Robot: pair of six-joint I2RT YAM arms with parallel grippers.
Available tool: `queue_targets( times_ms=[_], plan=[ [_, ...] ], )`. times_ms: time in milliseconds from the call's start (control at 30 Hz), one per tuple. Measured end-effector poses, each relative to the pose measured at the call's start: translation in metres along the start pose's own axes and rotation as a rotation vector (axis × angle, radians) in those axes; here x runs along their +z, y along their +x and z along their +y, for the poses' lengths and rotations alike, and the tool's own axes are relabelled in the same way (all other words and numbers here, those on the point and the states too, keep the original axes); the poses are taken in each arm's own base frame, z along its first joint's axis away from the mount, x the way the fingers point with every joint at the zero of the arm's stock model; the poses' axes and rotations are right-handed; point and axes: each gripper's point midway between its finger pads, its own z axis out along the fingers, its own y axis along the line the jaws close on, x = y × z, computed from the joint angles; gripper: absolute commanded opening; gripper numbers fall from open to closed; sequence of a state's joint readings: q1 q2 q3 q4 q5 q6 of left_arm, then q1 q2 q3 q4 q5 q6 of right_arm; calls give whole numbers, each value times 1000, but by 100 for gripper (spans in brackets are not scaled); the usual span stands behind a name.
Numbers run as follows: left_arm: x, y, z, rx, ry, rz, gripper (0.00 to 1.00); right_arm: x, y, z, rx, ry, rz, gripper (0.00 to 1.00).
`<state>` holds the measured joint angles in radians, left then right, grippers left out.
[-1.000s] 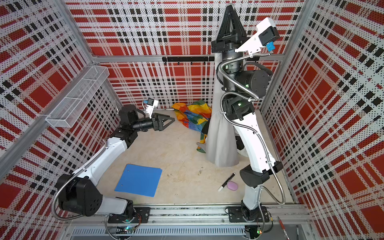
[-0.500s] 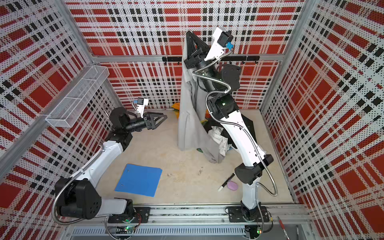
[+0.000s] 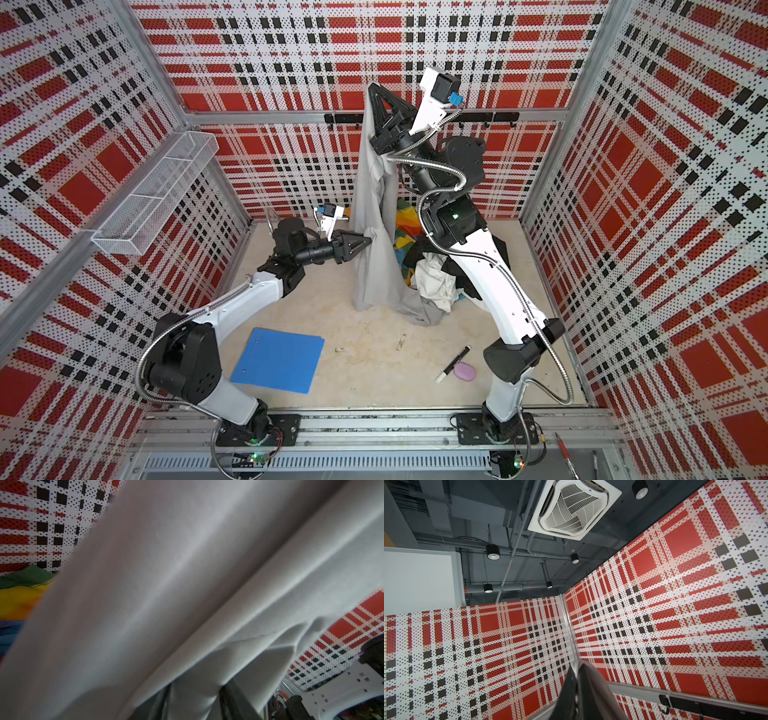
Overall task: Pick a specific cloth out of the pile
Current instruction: 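Grasp the hanging grey cloth with the left gripper while the right gripper releases it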
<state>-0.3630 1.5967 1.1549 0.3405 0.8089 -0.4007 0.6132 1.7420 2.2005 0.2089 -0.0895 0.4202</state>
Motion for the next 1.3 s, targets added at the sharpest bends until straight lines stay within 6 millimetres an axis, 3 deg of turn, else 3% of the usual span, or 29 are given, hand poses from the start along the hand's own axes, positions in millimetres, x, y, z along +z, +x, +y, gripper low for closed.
queue_targets(
  times_ms=[100, 233, 333, 467, 533, 633, 767, 833, 1000, 1133, 1300],
  plan=[
    [6, 2, -5, 15, -3, 2, 0, -10, 1, 0, -5, 12, 22, 0],
    [10, 3, -9, 26, 2, 5, 0, -16, -1, 1, -10, 19, 28, 1],
    [9, 2, -7, 29, -7, 5, 0, -17, 1, -3, -14, 40, 33, 9],
    [-2, -3, 4, 20, -53, 0, 0, -30, 24, -24, -24, 132, 92, 34],
    [-14, -12, 13, 18, -90, -18, 0, -50, 45, -39, -35, 198, 150, 52],
    [-32, -28, 22, 29, -145, -56, 0, -84, 73, -57, -53, 280, 232, 70],
    [-50, -47, 22, 57, -197, -105, 0, -123, 96, -72, -82, 354, 322, 90],
    [-58, -58, 16, 88, -221, -133, 0, -139, 103, -74, -97, 373, 359, 93],
    [-79, -94, 3, 182, -306, -206, 0, -179, 113, -77, -124, 405, 437, 94],
    [-105, -154, -8, 265, -379, -315, 0, -215, 123, -78, -126, 429, 492, 100],
    [-144, -223, -30, 341, -439, -482, 0, -249, 131, -81, -130, 456, 539, 100]
  ],
)
